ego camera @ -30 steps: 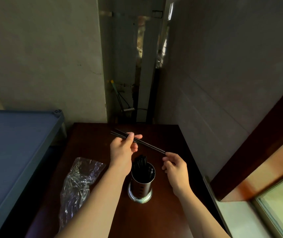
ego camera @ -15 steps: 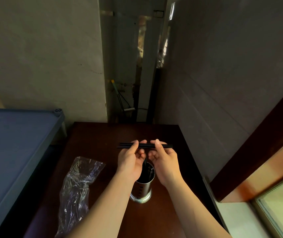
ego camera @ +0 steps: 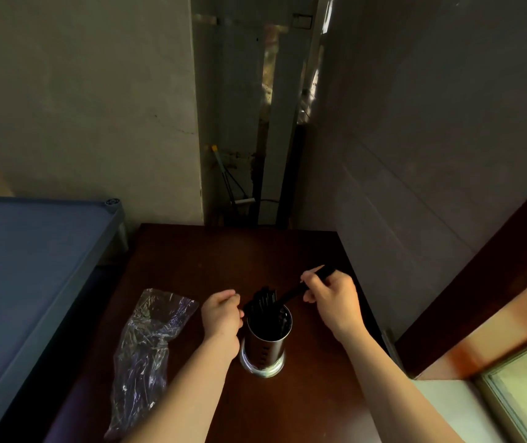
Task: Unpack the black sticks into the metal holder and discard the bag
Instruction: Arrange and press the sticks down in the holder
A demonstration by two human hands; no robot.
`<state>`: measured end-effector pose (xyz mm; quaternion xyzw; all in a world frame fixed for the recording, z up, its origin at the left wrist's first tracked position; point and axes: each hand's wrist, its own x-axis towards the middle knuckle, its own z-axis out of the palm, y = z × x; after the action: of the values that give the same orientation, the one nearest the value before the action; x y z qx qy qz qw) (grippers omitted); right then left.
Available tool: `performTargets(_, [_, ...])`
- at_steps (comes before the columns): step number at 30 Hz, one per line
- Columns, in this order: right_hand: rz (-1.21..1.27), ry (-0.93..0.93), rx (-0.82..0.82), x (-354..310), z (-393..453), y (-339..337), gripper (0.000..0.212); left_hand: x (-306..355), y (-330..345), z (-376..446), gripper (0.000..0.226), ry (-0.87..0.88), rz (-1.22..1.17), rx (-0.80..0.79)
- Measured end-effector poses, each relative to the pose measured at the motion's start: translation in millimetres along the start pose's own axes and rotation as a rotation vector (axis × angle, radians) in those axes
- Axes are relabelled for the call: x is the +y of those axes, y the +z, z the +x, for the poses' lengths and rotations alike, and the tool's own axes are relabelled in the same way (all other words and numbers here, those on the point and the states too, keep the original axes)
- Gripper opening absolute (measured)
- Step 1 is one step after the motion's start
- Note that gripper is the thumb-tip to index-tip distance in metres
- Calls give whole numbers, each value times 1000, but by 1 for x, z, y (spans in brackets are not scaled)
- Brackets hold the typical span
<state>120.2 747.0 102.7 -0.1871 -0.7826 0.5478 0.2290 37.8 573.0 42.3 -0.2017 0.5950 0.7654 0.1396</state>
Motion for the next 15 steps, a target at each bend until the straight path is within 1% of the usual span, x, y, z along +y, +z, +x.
performTargets(3, [-185,-53,-113,7,-5,6,18,-14,-1,1,28,61,142,-22])
performTargets(6, [-299,-80,-185,15,-10,14,17,-23,0,0,36,104,265,-73])
performTargets(10, [-375,-26,-246,30,-13,24,12,-27,1,3,41,197,449,-98])
performTargets(15, [-439,46,-281,45,-15,34,9,-27,0,2,37,332,680,-103])
